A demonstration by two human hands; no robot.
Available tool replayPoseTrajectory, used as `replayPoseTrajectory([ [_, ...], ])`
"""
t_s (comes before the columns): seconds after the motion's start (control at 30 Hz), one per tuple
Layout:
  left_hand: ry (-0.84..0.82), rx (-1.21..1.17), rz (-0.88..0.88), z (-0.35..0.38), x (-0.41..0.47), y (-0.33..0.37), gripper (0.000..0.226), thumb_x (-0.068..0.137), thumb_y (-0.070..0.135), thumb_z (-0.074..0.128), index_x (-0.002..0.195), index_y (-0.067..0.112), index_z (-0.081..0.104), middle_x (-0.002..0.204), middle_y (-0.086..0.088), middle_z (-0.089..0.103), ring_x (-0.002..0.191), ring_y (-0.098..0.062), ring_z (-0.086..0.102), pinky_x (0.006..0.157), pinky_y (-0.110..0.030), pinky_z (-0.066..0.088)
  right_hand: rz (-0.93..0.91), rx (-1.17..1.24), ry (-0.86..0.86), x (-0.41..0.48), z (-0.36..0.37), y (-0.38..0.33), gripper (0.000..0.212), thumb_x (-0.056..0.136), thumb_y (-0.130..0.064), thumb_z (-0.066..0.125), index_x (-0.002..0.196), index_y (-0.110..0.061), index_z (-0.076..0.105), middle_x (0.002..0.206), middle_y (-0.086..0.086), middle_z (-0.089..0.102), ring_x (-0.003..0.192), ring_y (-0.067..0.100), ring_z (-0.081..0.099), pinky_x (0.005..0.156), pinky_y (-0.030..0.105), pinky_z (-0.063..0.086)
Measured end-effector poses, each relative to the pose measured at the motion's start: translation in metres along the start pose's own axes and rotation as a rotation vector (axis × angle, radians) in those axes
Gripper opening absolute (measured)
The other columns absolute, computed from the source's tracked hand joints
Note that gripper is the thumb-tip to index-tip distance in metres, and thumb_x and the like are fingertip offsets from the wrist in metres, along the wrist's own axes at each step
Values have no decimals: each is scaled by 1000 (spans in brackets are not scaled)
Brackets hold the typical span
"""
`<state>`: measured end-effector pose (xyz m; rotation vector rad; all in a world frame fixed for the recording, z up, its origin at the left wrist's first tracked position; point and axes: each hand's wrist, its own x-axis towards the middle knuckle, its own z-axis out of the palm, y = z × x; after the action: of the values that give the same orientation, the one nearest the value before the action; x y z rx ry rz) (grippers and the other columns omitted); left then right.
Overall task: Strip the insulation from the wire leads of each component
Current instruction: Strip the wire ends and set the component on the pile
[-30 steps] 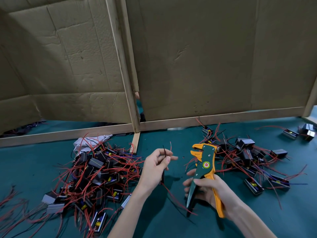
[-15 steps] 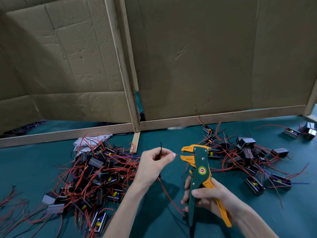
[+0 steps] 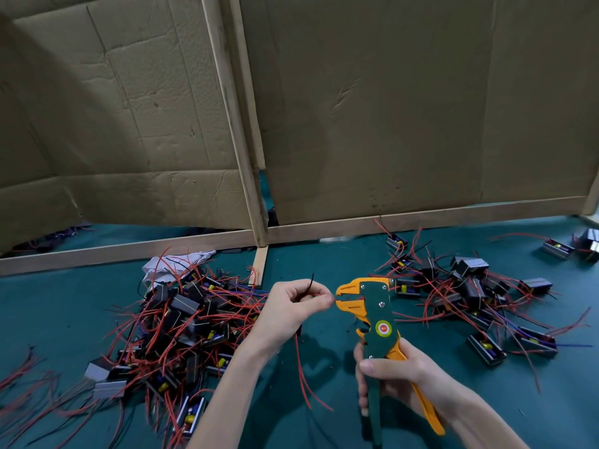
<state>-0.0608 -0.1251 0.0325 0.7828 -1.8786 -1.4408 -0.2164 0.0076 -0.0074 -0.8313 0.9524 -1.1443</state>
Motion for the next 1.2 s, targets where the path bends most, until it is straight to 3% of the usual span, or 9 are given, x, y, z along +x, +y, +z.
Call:
replayPoseTrajectory([
  [0.13, -21, -7, -5, -3, -1, 3, 6, 84, 9, 68, 79, 9, 69, 76, -13, 46, 75, -21, 39, 74, -30, 33, 1, 0, 90, 3, 11, 5, 29, 61, -24, 83, 70, -7, 61, 60, 21, 53, 49, 30, 54, 50, 35, 50],
  [0.23, -39, 15, -34, 0, -1, 0, 6, 92, 12, 59, 91, 14, 64, 76, 0, 55, 73, -6, 48, 71, -13, 39, -10, 3, 284, 8, 17, 14, 38, 55, -34, 81, 61, -10, 53, 53, 15, 45, 41, 23, 43, 40, 26, 39],
  [0.33, -46, -16, -55, 7, -1, -4, 20, 102, 14, 37, 89, 16, 52, 68, 6, 46, 60, -2, 39, 60, -11, 34, -35, 120, 218, 8, 14, 11, 40, 51, -28, 85, 66, -6, 56, 57, 17, 49, 45, 26, 49, 44, 32, 45],
  [0.4, -16, -19, -21, 7, -1, -5, 27, 103, 11, 33, 85, 14, 53, 68, 4, 44, 60, -1, 39, 63, -11, 33, -82, 294, 124, 7, 11, 5, 35, 53, -14, 83, 79, -1, 63, 69, 23, 56, 58, 34, 59, 56, 43, 54],
  [0.47, 8, 48, 16, 2, 0, -6, 28, 102, 11, 37, 87, 16, 61, 72, 7, 51, 69, 0, 47, 73, -12, 37, -131, 353, 85, 7, 7, 0, 37, 57, -6, 76, 90, 1, 62, 77, 25, 57, 68, 38, 61, 65, 49, 55],
  [0.57, 25, 172, 80, -3, 2, -7, 26, 97, 10, 49, 97, 26, 70, 86, 9, 61, 83, 3, 54, 83, -11, 38, -170, 270, 62, 5, -1, -4, 35, 59, -6, 76, 91, 1, 64, 80, 27, 58, 72, 40, 61, 68, 50, 55],
  [0.7, 97, 208, 193, -3, 2, -5, 27, 85, 5, 67, 99, 27, 73, 74, 8, 60, 70, 4, 54, 71, -9, 39, -118, 141, 38, 1, -3, -5, 34, 59, -7, 79, 90, 2, 67, 81, 31, 59, 72, 42, 62, 68, 50, 55],
  [0.8, 143, 200, 235, -3, 0, -1, 24, 79, 8, 74, 86, 31, 75, 81, 7, 73, 79, -3, 65, 75, -15, 48, -73, 96, 16, 2, -1, -1, 40, 59, -7, 80, 93, 5, 63, 80, 32, 61, 71, 41, 63, 67, 48, 55],
  [1.2, 56, 472, 279, -5, -5, 9, 8, 83, 15, 72, 82, 22, 74, 76, 11, 62, 67, -3, 51, 65, -12, 37, -25, 31, -8, -2, 3, -3, 40, 60, -9, 79, 92, 5, 60, 79, 32, 61, 70, 40, 64, 65, 44, 55],
])
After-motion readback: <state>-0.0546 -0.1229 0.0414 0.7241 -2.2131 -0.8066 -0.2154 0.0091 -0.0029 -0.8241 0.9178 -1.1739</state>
